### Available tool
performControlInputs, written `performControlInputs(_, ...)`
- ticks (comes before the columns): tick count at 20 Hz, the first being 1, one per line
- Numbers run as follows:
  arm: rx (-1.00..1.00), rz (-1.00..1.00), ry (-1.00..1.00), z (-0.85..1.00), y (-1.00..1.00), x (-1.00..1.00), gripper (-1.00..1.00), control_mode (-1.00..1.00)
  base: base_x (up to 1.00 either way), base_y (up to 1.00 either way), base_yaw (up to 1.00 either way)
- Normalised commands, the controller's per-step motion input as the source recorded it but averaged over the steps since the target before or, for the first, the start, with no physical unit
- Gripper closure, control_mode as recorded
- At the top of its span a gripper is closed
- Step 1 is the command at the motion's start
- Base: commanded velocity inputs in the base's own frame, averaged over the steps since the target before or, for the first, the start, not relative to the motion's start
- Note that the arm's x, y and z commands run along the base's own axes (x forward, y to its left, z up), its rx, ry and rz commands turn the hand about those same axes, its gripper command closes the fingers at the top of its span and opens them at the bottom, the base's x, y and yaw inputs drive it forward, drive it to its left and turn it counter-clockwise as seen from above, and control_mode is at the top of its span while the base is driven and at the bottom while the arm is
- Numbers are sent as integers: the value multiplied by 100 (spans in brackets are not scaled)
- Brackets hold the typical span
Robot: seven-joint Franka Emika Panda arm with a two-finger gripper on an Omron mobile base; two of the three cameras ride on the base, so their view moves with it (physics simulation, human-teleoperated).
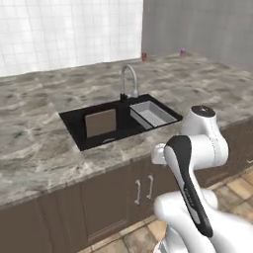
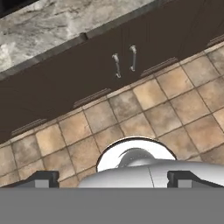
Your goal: Four empty soda cans are scattered around the kitchen. Gather all the cans and cluster them next to the stove for recycling.
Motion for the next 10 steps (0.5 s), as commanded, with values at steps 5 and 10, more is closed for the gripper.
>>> performControlInputs(5,0,0,0,0,0,0,-100,100,-44,100,50)
performControlInputs(10,0,0,0,0,0,0,-100,100,-67,100,34)
